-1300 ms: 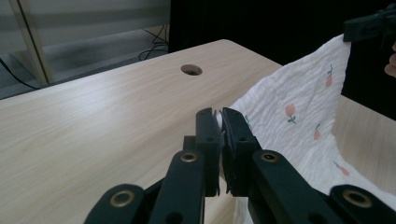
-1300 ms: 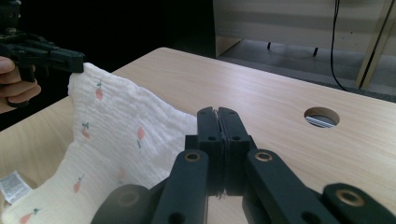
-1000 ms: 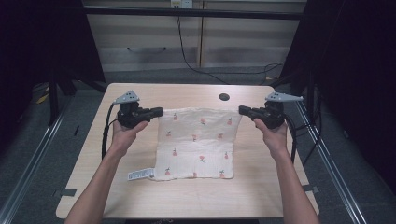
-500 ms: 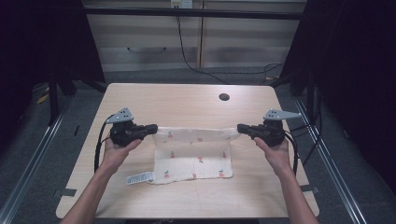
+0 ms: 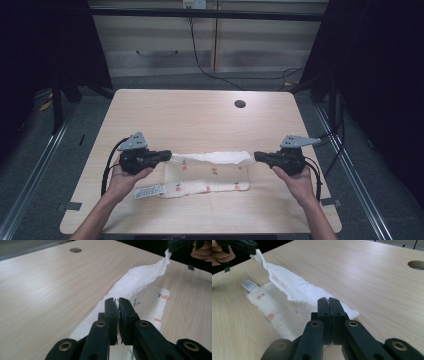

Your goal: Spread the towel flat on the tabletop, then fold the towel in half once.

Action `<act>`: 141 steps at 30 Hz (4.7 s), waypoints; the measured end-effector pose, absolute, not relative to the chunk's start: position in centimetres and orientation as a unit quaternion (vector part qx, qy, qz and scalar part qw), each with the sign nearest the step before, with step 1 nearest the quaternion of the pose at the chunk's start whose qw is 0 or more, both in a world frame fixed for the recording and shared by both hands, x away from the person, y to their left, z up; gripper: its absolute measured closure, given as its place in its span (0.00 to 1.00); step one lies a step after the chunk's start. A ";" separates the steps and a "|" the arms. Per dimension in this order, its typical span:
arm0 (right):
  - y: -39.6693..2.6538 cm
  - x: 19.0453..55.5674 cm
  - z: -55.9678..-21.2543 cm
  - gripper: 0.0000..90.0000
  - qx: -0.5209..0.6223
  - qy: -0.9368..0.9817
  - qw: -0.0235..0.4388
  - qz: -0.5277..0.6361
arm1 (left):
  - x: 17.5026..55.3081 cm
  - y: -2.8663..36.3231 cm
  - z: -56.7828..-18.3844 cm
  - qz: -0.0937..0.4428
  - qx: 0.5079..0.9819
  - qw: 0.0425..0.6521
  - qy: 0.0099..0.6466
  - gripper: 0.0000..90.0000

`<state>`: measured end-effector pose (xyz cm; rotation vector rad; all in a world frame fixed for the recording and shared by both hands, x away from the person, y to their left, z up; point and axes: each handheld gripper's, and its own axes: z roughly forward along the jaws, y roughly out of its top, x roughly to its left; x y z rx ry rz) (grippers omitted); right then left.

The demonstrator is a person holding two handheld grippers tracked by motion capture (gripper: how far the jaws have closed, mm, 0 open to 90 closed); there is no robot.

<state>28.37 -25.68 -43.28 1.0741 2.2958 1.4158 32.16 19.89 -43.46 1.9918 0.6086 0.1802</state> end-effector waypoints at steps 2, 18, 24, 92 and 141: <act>-25.6 28.1 -43.8 0.99 0.369 0.790 0.114 0.476 | 31.7 20.0 -43.9 0.069 0.829 0.494 0.254 0.96; -25.1 26.3 -47.9 0.99 0.381 0.809 0.072 0.441 | 30.2 19.4 -48.7 0.031 0.861 0.438 0.256 0.95; -25.1 26.3 -48.7 0.98 0.385 0.816 0.067 0.427 | 29.9 19.8 -48.9 0.029 0.857 0.441 0.267 0.88; -24.1 32.4 -49.4 0.78 0.408 0.811 0.064 0.414 | 33.2 18.4 -50.9 0.021 0.856 0.438 0.276 0.68; -23.2 31.9 -49.5 0.98 0.388 0.824 0.073 0.407 | 37.0 18.0 -50.4 0.042 0.865 0.407 0.291 0.63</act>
